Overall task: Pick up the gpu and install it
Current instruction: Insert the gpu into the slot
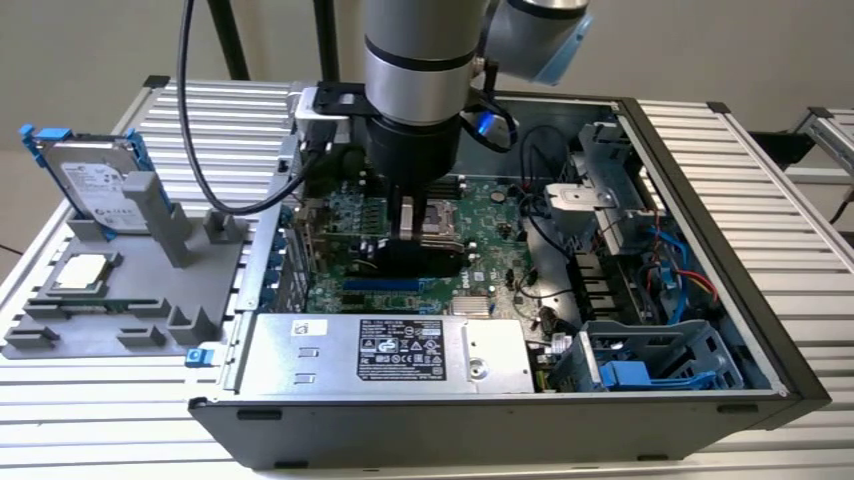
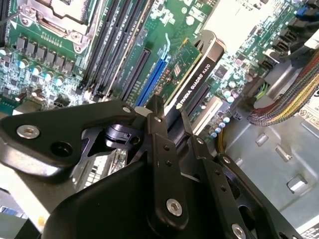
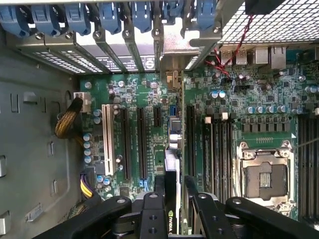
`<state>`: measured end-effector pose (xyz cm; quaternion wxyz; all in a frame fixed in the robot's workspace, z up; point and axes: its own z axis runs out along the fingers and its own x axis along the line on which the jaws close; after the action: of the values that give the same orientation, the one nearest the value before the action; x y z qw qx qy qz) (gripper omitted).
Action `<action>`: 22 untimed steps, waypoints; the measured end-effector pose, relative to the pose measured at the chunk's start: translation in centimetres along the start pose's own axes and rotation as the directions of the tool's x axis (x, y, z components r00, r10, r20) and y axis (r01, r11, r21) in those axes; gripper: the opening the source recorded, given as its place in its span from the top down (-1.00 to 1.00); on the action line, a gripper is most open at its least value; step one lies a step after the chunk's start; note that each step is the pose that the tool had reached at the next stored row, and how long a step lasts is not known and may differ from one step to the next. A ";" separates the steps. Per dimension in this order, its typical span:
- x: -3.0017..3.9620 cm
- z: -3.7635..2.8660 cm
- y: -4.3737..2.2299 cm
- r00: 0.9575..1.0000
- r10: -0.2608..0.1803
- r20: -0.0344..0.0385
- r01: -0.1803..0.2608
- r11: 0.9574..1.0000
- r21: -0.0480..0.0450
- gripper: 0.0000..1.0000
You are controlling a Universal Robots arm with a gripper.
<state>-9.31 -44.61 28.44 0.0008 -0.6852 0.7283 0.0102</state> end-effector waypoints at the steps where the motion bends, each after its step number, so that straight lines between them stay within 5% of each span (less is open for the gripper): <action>1: 0.03 0.07 0.08 1.000 0.001 0.000 -0.001 1.000 0.000 1.00; 22: 0.17 1.32 1.10 1.000 0.003 0.000 -0.003 1.000 -0.003 1.00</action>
<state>-10.43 -44.69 27.13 -0.0004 -0.6839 0.7295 0.0112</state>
